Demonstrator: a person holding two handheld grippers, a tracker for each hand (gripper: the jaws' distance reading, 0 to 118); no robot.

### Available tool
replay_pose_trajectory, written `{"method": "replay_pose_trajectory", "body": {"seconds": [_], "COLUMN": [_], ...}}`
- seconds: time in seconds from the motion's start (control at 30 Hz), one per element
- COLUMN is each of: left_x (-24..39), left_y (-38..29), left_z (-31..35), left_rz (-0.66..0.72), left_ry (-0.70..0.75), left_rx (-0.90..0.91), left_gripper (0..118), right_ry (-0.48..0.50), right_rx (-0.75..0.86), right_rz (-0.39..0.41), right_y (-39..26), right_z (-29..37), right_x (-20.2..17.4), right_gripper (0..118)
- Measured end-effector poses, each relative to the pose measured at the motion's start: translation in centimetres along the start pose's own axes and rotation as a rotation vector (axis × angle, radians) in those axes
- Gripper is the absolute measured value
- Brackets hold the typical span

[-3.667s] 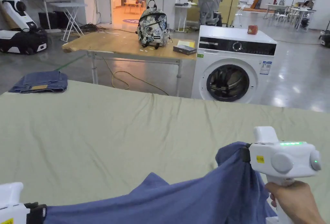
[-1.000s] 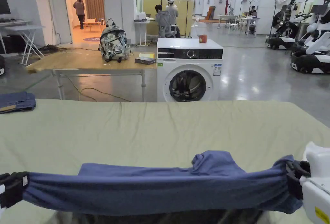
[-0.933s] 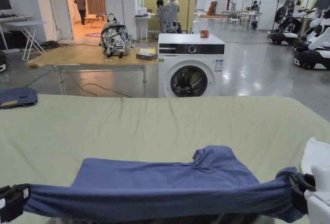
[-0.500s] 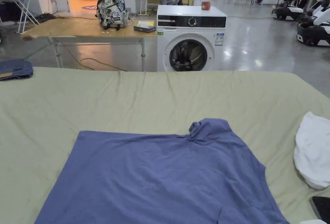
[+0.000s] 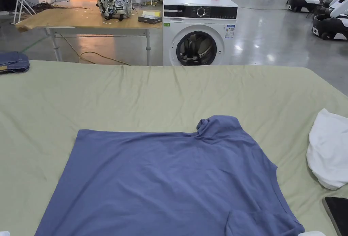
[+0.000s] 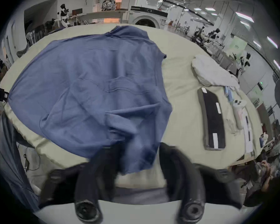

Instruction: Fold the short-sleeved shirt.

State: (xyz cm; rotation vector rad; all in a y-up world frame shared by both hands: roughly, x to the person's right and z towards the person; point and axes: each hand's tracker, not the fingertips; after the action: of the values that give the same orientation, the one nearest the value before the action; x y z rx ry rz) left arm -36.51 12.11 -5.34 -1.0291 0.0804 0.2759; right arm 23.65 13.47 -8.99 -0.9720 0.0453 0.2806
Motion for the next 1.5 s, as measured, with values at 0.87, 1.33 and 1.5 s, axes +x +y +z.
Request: {"method": "replay_pose_trajectory", "body": {"seconds": [0.87,1.33,1.5], "left_x": [15.9,9.7,5.0], "left_y": [6.0,4.9,3.8], "left_z": [6.5,8.6,8.2], "left_rz": [-0.229,-0.207,-0.125], "left_ry": [0.028,0.014,0.022], "left_rx": [0.704,0.283,0.073], "left_gripper": [0,0,3], "right_ry": [0.088,0.117,0.127], "right_rx": [0.672,0.608,0.575], "right_rz": [-0.263,-0.2,-0.201], "right_y": [11.1,10.2,9.7], "right_z": [6.5,6.3,5.4], "right_x": [-8.7,-7.2,-7.8], "right_gripper": [0,0,0]}}
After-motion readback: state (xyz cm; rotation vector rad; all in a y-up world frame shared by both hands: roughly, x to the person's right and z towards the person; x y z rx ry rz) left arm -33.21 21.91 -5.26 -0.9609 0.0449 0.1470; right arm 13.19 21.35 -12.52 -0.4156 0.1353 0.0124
